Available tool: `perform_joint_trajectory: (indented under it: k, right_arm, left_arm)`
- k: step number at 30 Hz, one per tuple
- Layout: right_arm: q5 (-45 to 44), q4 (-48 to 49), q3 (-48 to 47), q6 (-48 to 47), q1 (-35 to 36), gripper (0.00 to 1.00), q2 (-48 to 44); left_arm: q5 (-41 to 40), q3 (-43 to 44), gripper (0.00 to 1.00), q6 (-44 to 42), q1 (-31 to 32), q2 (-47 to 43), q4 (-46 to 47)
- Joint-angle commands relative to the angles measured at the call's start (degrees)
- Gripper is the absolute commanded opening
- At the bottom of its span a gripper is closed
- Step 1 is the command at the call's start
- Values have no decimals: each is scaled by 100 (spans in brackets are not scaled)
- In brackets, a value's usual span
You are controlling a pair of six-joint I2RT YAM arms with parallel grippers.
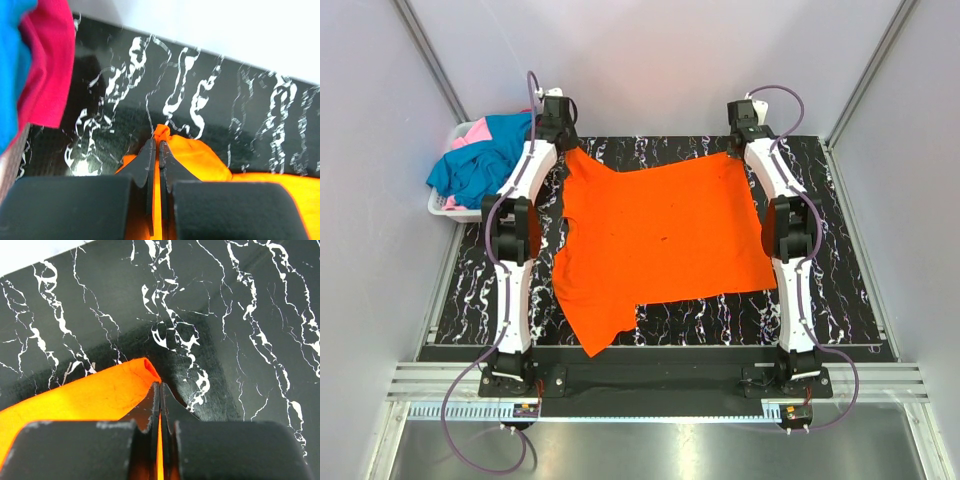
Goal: Fold and stack the t-shirts
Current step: Flatten the tshirt out
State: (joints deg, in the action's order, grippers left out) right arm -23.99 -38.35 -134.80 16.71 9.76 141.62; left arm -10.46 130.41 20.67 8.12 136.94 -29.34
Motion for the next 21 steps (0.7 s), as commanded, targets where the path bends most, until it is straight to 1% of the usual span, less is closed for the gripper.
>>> perform_joint_trajectory:
  k: [1, 11, 17, 21]
  right_arm:
    - [114, -15, -134, -10, -53, 0, 23]
    - [272, -85, -108, 25, -88, 0, 164]
    - [-17, -190, 15, 104, -132, 0, -3]
    - [-203, -208, 243, 236, -194, 0, -293]
  left_arm:
    - [149, -103, 0, 43, 14, -423, 438]
    - [0, -613, 0, 16, 23, -932, 456]
    - [-35, -868, 0, 16, 23, -1310, 456]
    - [0, -1131, 0, -19, 41, -1600, 429]
